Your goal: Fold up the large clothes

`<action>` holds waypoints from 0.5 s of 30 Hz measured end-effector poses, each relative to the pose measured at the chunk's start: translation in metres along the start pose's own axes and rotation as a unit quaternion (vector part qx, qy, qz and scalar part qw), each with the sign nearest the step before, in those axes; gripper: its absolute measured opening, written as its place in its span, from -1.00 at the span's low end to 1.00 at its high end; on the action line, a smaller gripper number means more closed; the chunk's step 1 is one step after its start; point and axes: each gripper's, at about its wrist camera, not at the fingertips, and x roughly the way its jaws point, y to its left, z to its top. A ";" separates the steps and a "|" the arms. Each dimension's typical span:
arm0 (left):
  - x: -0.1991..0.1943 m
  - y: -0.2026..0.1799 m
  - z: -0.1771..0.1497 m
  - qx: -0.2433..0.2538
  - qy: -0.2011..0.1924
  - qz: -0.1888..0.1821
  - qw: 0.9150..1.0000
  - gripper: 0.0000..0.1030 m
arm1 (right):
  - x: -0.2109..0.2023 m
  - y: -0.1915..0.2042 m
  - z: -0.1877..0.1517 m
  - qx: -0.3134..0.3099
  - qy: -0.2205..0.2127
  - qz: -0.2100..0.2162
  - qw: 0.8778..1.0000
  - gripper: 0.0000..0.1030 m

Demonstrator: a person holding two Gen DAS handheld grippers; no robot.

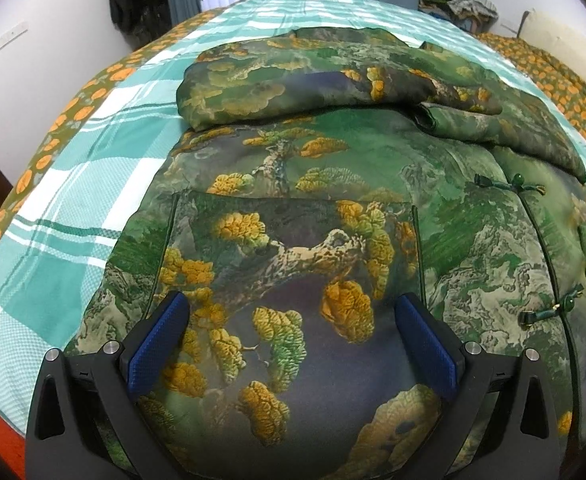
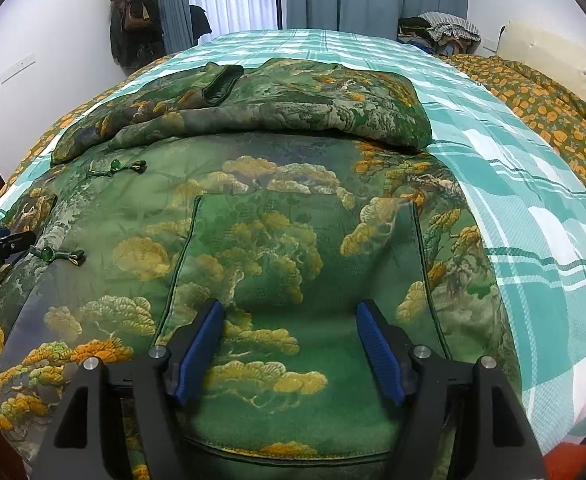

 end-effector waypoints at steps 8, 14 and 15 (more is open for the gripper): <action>0.002 0.002 0.002 -0.005 0.013 -0.005 1.000 0.99 | 0.000 0.000 0.000 0.000 0.000 0.000 1.000 0.38; 0.002 0.002 0.002 -0.005 0.017 -0.009 1.000 0.99 | 0.000 0.000 0.000 0.000 0.000 -0.001 1.000 0.38; 0.002 0.002 0.002 -0.006 0.018 -0.010 1.000 0.99 | 0.000 0.000 0.000 0.000 0.000 -0.001 1.000 0.38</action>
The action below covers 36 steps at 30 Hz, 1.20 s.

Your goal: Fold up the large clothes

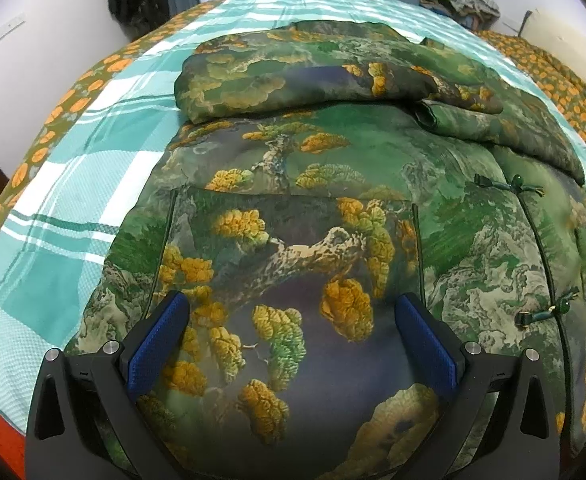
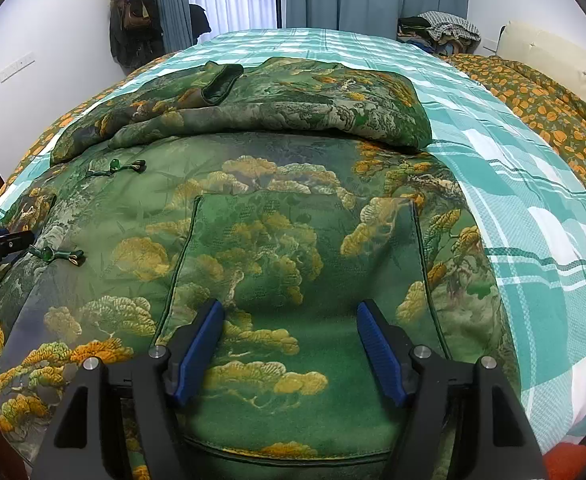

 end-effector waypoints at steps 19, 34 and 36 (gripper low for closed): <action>0.000 -0.001 0.000 0.015 0.017 -0.003 1.000 0.99 | 0.000 0.000 0.000 0.001 0.001 -0.003 1.000 0.38; -0.079 0.059 0.018 -0.050 -0.025 -0.095 0.994 0.99 | -0.067 -0.082 0.032 0.112 -0.038 0.013 0.993 0.38; -0.081 0.090 0.020 -0.078 -0.014 -0.106 0.991 0.99 | -0.074 -0.108 0.032 0.124 -0.008 0.014 0.992 0.38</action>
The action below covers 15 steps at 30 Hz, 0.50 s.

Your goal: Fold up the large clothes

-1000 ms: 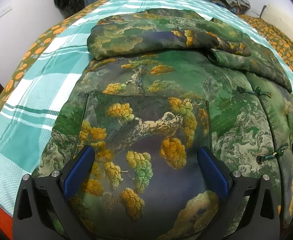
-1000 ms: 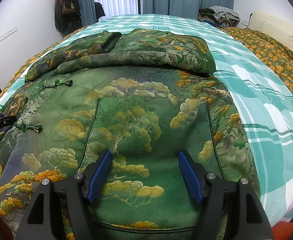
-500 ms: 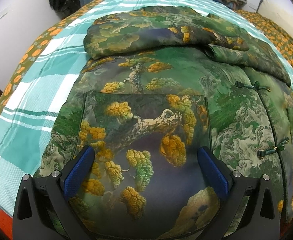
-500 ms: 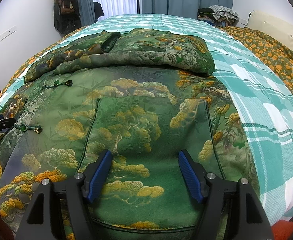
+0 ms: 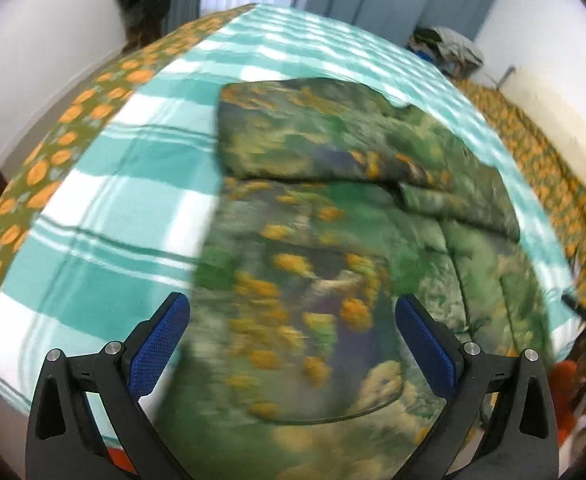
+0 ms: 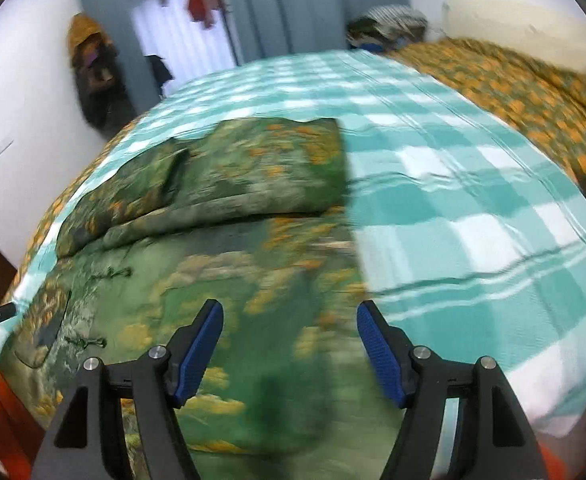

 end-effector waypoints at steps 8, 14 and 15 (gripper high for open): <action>0.024 0.048 -0.031 -0.051 0.103 -0.026 0.993 0.98 | -0.013 -0.053 -0.018 -0.018 0.127 0.017 0.992 0.38; 0.041 0.030 -0.046 -0.013 0.142 -0.026 0.989 0.98 | 0.021 -0.041 -0.039 -0.031 0.216 0.054 0.974 0.38; 0.040 0.026 -0.049 -0.011 0.151 -0.044 0.988 0.98 | 0.028 -0.038 -0.043 -0.032 0.230 0.064 0.971 0.38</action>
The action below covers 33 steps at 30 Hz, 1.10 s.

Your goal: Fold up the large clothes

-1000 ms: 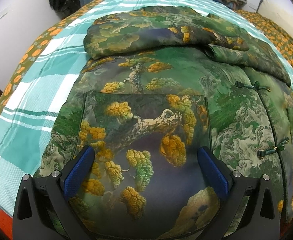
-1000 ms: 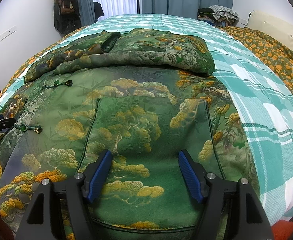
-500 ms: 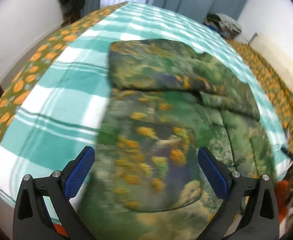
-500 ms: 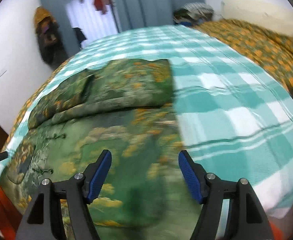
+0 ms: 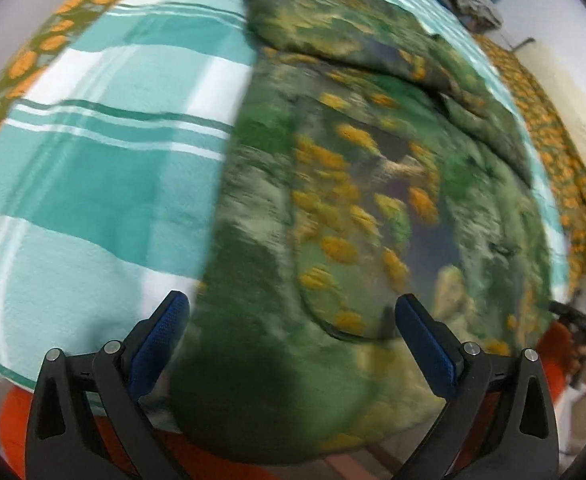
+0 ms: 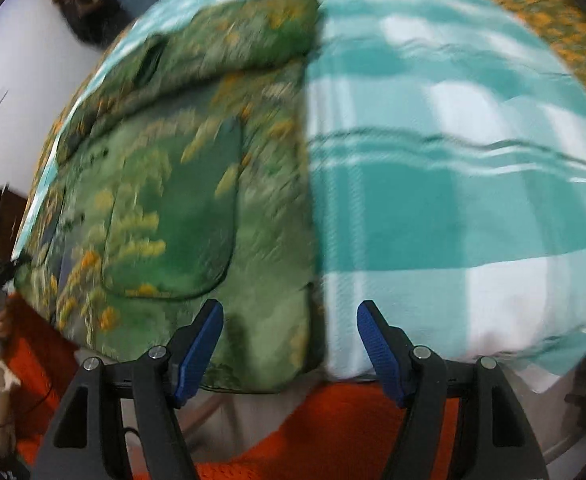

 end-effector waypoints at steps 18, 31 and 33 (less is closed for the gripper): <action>-0.073 -0.030 -0.017 0.023 -0.037 -0.070 0.997 -0.70 | -0.061 0.040 0.007 -0.001 -0.071 0.109 0.992 -0.73; -0.160 -0.011 -0.089 0.001 -0.031 -0.081 0.996 -0.69 | -0.135 0.058 -0.067 -0.005 -0.067 0.213 0.975 -0.73; -0.181 -0.011 -0.090 -0.007 -0.049 -0.095 0.994 -0.69 | -0.152 0.058 -0.076 0.014 -0.072 0.259 0.963 -0.73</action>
